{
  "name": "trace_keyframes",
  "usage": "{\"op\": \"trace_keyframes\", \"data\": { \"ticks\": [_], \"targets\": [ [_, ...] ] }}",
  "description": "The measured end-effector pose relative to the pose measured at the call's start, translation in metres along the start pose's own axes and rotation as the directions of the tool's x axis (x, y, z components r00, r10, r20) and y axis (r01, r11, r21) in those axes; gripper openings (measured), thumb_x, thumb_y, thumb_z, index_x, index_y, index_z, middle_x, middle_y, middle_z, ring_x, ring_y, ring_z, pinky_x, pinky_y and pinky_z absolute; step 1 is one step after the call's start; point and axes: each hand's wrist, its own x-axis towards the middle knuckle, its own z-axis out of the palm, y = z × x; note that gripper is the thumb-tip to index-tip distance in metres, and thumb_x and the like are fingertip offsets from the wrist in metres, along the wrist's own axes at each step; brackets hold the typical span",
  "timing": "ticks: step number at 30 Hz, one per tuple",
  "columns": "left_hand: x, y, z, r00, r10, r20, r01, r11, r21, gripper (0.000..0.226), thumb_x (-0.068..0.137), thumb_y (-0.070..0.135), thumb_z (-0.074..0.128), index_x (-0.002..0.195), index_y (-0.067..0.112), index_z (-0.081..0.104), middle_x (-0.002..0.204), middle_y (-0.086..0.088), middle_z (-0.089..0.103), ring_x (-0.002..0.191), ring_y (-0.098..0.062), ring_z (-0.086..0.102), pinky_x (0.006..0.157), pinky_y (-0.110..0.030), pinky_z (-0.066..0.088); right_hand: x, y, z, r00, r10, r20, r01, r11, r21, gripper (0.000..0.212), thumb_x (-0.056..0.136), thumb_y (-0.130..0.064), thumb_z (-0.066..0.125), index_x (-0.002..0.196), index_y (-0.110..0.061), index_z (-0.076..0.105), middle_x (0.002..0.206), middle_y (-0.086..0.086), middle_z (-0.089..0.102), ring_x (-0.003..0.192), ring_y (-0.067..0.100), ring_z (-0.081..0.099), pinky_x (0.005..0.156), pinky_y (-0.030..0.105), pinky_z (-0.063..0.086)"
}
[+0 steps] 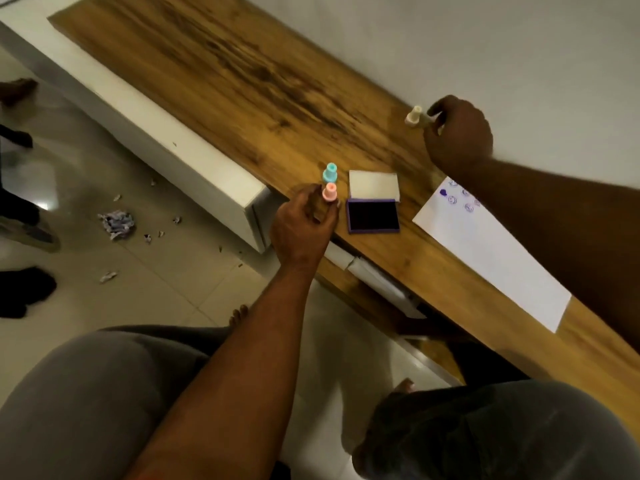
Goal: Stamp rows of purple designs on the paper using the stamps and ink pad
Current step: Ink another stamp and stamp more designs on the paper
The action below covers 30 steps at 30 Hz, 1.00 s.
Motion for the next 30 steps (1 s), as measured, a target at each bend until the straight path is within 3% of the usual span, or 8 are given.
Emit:
{"op": "trace_keyframes", "data": {
  "ticks": [4,9,16,22,25,28,30],
  "targets": [
    [-0.002,-0.007,0.004,0.999,-0.033,0.008,0.034,0.998,-0.043,0.06,0.088,0.049,0.082,0.138,0.018,0.066,0.115,-0.004,0.075,0.095,-0.022,0.071,0.081,-0.044,0.061,0.023,0.002,0.01,0.994,0.081,0.077,-0.078,0.996,-0.041,0.042,0.096,-0.027,0.056,0.137,-0.017,0.053,0.135,0.011,0.057,0.121,0.033,0.058,0.102,0.045,0.045],
    [-0.006,-0.009,0.008,0.999,-0.053,-0.014,0.051,0.992,-0.113,0.065,0.086,0.047,0.085,0.139,0.018,0.064,0.105,-0.004,0.075,0.079,-0.024,0.069,0.072,-0.046,0.061,0.041,-0.004,0.022,0.98,0.019,0.197,-0.008,0.998,-0.057,0.05,0.099,-0.016,0.056,0.147,-0.011,0.047,0.139,0.017,0.057,0.128,0.039,0.055,0.104,0.044,0.043],
    [-0.007,-0.011,0.009,0.999,-0.037,-0.04,0.032,0.994,-0.107,0.055,0.085,0.049,0.085,0.13,0.023,0.067,0.081,0.005,0.065,0.064,-0.008,0.056,0.059,-0.032,0.054,0.041,-0.013,0.027,0.969,-0.057,0.239,0.092,0.986,-0.137,0.029,0.1,-0.02,0.06,0.128,-0.014,0.065,0.123,0.019,0.065,0.114,0.039,0.061,0.089,0.038,0.048],
    [-0.01,-0.008,0.005,0.998,-0.048,-0.041,0.046,0.998,-0.051,0.051,0.085,0.051,0.083,0.122,0.023,0.063,0.096,0.003,0.069,0.083,-0.014,0.066,0.068,-0.03,0.057,0.001,-0.018,0.02,0.951,-0.15,0.27,0.212,0.952,-0.219,0.023,0.099,-0.02,0.066,0.119,-0.01,0.071,0.117,0.018,0.067,0.106,0.038,0.065,0.086,0.037,0.05],
    [-0.02,-0.01,0.0,0.997,-0.067,-0.035,0.066,0.997,-0.028,0.048,0.086,0.054,0.081,0.12,0.024,0.064,0.092,0.007,0.066,0.081,-0.009,0.063,0.069,-0.03,0.058,-0.02,-0.011,0.009,0.931,-0.165,0.325,0.263,0.922,-0.284,0.024,0.099,-0.018,0.064,0.121,-0.009,0.07,0.115,0.019,0.066,0.104,0.037,0.064,0.082,0.035,0.049],
    [-0.03,-0.013,-0.006,0.998,-0.048,-0.044,0.048,0.999,0.005,0.044,0.088,0.057,0.078,0.116,0.026,0.063,0.086,0.011,0.061,0.078,-0.008,0.059,0.065,-0.027,0.055,-0.032,-0.003,-0.006,0.925,-0.106,0.366,0.211,0.942,-0.262,0.025,0.098,-0.021,0.067,0.12,-0.009,0.071,0.112,0.017,0.067,0.103,0.034,0.064,0.077,0.029,0.041],
    [-0.036,-0.012,-0.011,0.999,-0.018,-0.051,0.019,1.0,0.019,0.041,0.09,0.058,0.075,0.115,0.027,0.064,0.085,0.011,0.061,0.076,-0.008,0.059,0.063,-0.026,0.054,-0.043,-0.002,-0.015,0.951,-0.056,0.305,0.103,0.985,-0.138,0.027,0.096,-0.027,0.07,0.118,-0.01,0.073,0.111,0.014,0.07,0.101,0.03,0.065,0.076,0.029,0.041]
  ]
}}
